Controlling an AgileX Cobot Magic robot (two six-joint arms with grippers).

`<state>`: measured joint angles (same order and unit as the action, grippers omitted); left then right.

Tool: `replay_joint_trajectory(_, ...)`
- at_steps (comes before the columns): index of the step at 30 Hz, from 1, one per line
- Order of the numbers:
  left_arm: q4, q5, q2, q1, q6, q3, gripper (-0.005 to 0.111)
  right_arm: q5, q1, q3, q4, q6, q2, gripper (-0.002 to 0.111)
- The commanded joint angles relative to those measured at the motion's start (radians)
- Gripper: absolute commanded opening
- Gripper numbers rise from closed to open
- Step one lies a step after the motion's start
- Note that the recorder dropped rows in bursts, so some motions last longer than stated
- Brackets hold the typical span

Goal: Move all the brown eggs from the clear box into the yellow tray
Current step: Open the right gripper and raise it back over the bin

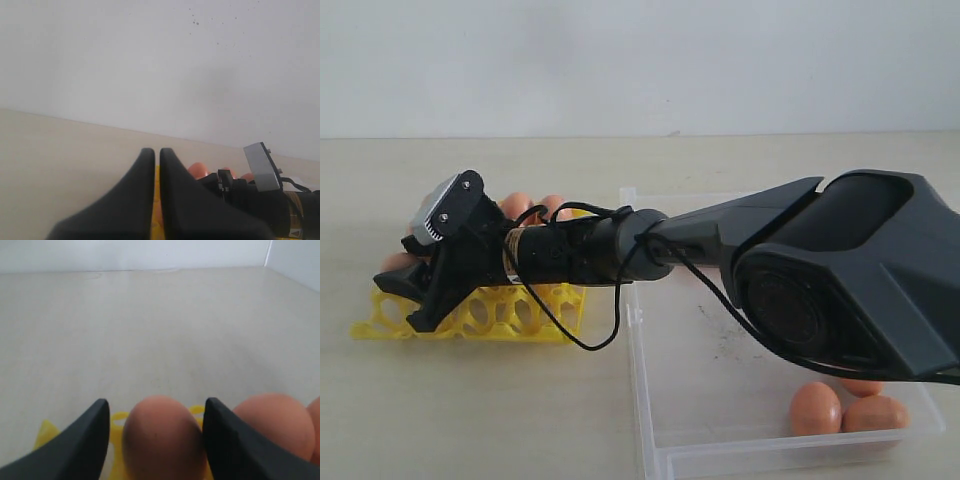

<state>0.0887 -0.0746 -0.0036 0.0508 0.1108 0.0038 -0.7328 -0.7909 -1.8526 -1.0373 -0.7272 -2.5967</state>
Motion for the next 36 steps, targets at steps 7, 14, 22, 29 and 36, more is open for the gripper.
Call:
replay_joint_trajectory(7,0.001,0.006,0.004,-0.006,0.001,-0.004,0.004,0.019,0.004,-0.003,-0.009,-0.151,0.100,0.051)
replay_joint_trajectory(14,0.001,0.006,0.004,-0.006,0.001,-0.004,0.004,0.017,0.004,-0.003,-0.231,-0.480,0.241,0.047)
replay_joint_trajectory(22,0.001,0.006,0.004,-0.006,0.001,-0.004,0.004,-0.224,0.004,-0.003,-0.347,-0.640,0.321,0.000)
replay_joint_trajectory(29,0.001,0.006,0.004,-0.006,0.001,-0.004,0.004,-0.154,0.004,0.006,-0.707,-0.935,0.412,0.000)
replay_joint_trajectory(36,0.001,0.006,0.004,-0.006,0.001,-0.004,0.004,-0.124,0.017,0.158,-0.707,-0.915,0.540,0.000)
